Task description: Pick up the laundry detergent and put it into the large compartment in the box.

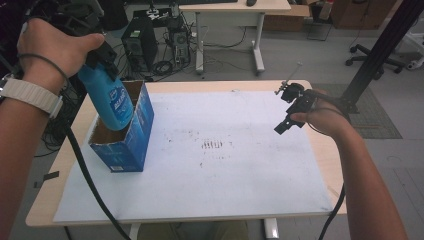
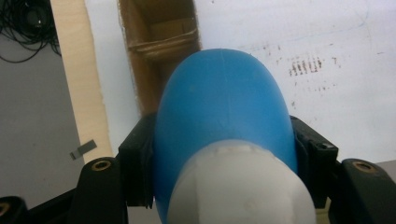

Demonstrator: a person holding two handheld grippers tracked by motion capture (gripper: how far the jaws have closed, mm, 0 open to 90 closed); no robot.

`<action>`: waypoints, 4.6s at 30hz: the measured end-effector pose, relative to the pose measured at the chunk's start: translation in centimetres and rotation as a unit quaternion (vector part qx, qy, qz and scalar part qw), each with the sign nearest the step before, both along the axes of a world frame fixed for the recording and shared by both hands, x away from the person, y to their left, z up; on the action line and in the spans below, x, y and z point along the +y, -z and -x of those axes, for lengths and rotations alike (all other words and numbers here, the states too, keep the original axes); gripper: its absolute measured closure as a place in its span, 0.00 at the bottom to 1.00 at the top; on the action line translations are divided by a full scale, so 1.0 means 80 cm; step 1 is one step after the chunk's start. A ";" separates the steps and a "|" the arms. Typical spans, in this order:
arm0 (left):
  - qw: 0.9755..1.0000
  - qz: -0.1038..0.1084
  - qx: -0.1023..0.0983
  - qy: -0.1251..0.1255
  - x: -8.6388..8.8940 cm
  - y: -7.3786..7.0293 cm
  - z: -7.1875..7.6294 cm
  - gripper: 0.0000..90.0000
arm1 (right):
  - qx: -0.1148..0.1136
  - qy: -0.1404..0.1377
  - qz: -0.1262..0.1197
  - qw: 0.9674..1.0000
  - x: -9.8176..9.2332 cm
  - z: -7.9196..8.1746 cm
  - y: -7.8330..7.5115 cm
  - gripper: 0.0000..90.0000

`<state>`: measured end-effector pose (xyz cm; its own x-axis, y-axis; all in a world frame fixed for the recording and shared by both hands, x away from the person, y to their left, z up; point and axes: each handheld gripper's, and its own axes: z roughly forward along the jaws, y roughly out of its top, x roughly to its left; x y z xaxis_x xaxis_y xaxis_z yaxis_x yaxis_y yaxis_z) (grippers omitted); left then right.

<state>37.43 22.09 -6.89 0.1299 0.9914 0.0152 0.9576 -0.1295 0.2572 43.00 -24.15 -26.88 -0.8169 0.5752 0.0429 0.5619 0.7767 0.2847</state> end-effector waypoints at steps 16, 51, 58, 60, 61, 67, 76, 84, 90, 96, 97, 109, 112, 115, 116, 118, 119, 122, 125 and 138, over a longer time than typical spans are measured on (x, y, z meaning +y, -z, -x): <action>0.999 -0.009 -0.005 -0.037 0.024 0.014 -0.007 0.42 | 0.002 0.001 0.001 1.000 0.002 -0.002 0.002 0.10; 0.999 -0.014 -0.006 -0.045 0.043 0.092 -0.026 0.42 | 0.007 0.005 0.002 1.000 0.001 -0.002 0.009 0.10; 0.999 -0.016 -0.004 -0.042 0.045 0.114 -0.028 0.42 | 0.008 0.004 0.002 1.000 0.000 -0.001 0.011 0.10; 0.999 -0.018 -0.004 -0.041 0.046 0.118 -0.028 0.42 | 0.009 0.004 0.003 1.000 0.000 -0.001 0.011 0.10; 0.999 -0.019 -0.004 -0.041 0.047 0.121 -0.029 0.42 | 0.009 0.005 0.003 1.000 0.001 -0.001 0.011 0.10; 0.999 -0.020 -0.009 -0.039 0.049 0.134 -0.030 0.42 | 0.010 0.005 0.005 1.000 0.001 -0.001 0.012 0.10; 0.999 -0.024 -0.010 -0.033 0.045 0.157 -0.036 0.42 | 0.012 0.007 0.006 1.000 0.002 -0.002 0.014 0.10; 0.999 -0.029 -0.012 -0.026 0.042 0.175 -0.040 0.42 | 0.014 0.008 0.006 1.000 0.000 -0.001 0.016 0.10; 0.999 -0.035 -0.012 -0.024 0.041 0.187 -0.041 0.42 | 0.015 0.008 0.005 1.000 -0.001 -0.001 0.019 0.10; 0.999 -0.032 -0.012 -0.021 0.041 0.200 -0.042 0.42 | 0.016 0.007 0.007 1.000 0.000 -0.001 0.020 0.10; 0.999 -0.032 -0.013 -0.019 0.041 0.201 -0.042 0.42 | 0.016 0.007 0.007 1.000 0.000 -0.001 0.020 0.10; 0.999 -0.028 -0.012 -0.019 0.042 0.220 -0.045 0.42 | 0.018 0.009 0.009 1.000 0.000 -0.001 0.021 0.10; 0.999 -0.030 -0.012 -0.018 0.043 0.225 -0.046 0.42 | 0.018 0.009 0.009 1.000 0.000 -0.001 0.021 0.10; 0.999 -0.033 -0.012 -0.017 0.043 0.230 -0.045 0.42 | 0.018 0.010 0.009 1.000 -0.001 -0.001 0.021 0.10; 0.999 -0.033 -0.011 -0.017 0.043 0.232 -0.046 0.42 | 0.018 0.010 0.009 1.000 -0.001 -0.001 0.021 0.10; 0.999 -0.033 -0.013 -0.016 0.043 0.234 -0.046 0.42 | 0.018 0.010 0.009 1.000 0.000 -0.001 0.021 0.10; 0.999 -0.034 -0.010 -0.015 0.042 0.235 -0.046 0.42 | 0.018 0.009 0.009 1.000 0.000 -0.001 0.021 0.10; 0.999 -0.034 -0.009 -0.013 0.042 0.239 -0.047 0.42 | 0.019 0.010 0.010 1.000 0.001 -0.001 0.021 0.10; 0.999 -0.033 -0.006 -0.012 0.042 0.243 -0.048 0.42 | 0.018 0.010 0.010 1.000 0.000 -0.001 0.021 0.10; 0.999 -0.032 0.003 -0.011 0.046 0.257 -0.048 0.42 | 0.019 0.010 0.011 1.000 0.000 0.000 0.021 0.10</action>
<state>41.31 25.75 -27.44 0.1078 0.9911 0.0778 0.9619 -0.1238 0.2437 42.99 -24.16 -28.56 -0.8030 0.5929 0.0603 0.5876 0.7710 0.2456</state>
